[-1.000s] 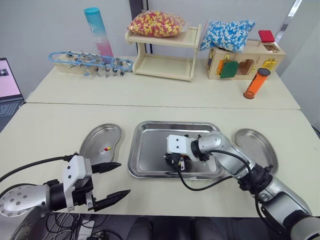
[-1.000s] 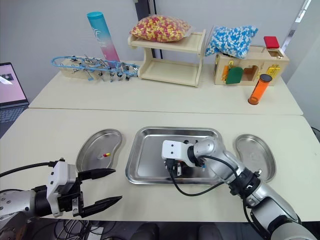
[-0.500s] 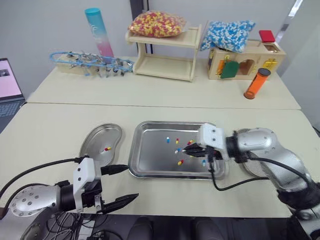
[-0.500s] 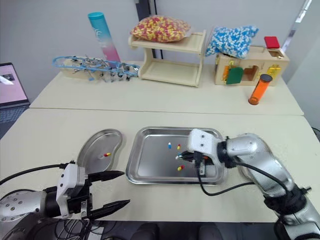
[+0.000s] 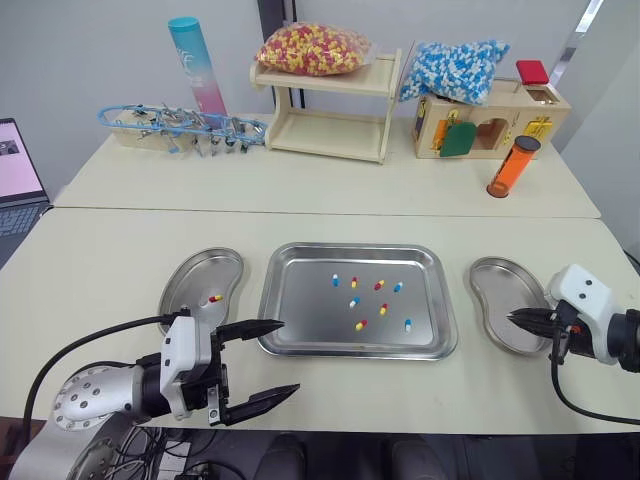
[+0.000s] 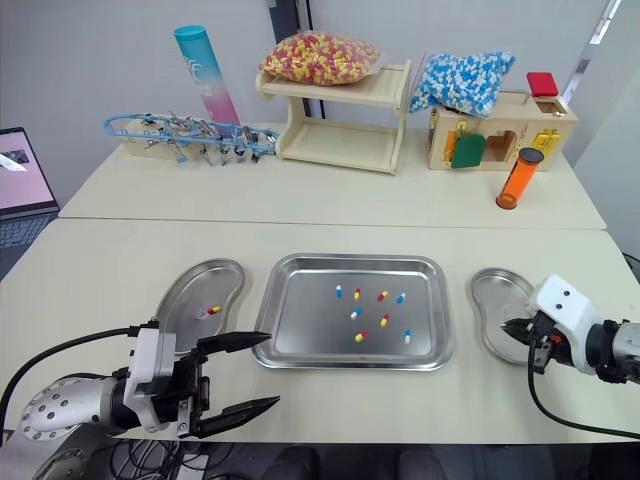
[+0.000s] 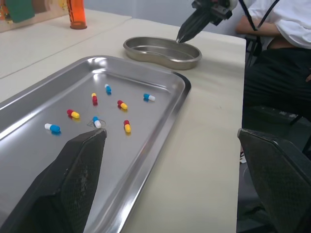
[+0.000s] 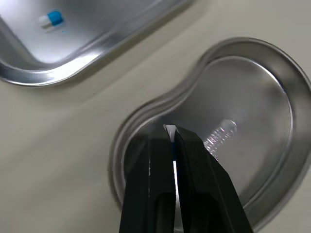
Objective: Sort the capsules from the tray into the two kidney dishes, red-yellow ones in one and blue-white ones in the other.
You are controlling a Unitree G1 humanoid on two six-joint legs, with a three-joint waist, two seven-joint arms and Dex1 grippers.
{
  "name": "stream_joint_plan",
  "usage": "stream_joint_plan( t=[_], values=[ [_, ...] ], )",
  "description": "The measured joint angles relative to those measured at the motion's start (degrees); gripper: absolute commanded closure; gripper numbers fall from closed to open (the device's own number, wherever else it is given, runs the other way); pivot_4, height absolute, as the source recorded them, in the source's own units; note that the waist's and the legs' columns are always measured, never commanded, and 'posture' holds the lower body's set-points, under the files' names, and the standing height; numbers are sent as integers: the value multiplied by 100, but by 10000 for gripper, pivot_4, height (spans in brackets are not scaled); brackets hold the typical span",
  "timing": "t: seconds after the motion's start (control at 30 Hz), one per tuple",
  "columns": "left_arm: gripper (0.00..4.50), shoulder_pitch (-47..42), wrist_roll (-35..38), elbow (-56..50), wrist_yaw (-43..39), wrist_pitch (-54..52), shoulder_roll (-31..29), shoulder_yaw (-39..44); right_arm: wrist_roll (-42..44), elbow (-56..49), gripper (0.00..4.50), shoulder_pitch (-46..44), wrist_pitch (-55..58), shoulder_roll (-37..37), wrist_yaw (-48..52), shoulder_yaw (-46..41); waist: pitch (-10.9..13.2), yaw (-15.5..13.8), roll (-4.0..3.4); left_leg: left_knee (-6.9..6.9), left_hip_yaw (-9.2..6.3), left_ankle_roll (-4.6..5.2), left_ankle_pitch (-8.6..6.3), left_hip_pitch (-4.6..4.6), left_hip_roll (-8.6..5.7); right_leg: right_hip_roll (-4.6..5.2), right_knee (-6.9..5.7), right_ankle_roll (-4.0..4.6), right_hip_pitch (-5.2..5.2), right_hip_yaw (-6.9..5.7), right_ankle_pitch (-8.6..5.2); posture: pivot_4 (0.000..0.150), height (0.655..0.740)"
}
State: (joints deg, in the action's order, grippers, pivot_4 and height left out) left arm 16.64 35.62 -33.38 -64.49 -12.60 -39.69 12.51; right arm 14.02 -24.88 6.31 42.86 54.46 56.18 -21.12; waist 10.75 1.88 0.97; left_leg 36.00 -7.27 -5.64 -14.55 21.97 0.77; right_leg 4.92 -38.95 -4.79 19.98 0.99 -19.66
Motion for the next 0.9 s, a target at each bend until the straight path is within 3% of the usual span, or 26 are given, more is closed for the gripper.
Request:
stream_joint_plan(
  t=[0.2, 0.5, 0.7, 0.9],
  values=[
    [0, -59, 8, 0, 5, 110, 69, -94, -157, 440, 44884, -110, -124, -28, -424, 293, 0, -6, 0, -1, 1, 0, 0, 0, 0, 0, 2, 0, 0, 0, 0, 1500, 7400],
    [0, -42, 36, 5, 38, 85, 68, -95, -94, 648, 19722, -329, -97, -24, -596, 413, 0, -12, 0, -1, -2, 0, 0, 1, 0, 0, 3, -1, -1, -3, 0, 1500, 7400],
    [0, 78, 22, 364, -117, 326, 70, -81, 114, 618, 19722, -103, -283, 88, -370, -16, -1, -17, -2, -1, -2, 0, 0, 1, 0, 0, 3, -1, -1, -4, 0, 1500, 7400],
    [0, 308, -79, 966, -241, 777, 82, 223, 491, 185, 19722, 733, -1572, -125, 377, -791, -1, -21, -2, -1, -1, 0, 0, -1, 1, 0, 5, -1, -6, -5, -1, 1500, 7400]
  ],
)
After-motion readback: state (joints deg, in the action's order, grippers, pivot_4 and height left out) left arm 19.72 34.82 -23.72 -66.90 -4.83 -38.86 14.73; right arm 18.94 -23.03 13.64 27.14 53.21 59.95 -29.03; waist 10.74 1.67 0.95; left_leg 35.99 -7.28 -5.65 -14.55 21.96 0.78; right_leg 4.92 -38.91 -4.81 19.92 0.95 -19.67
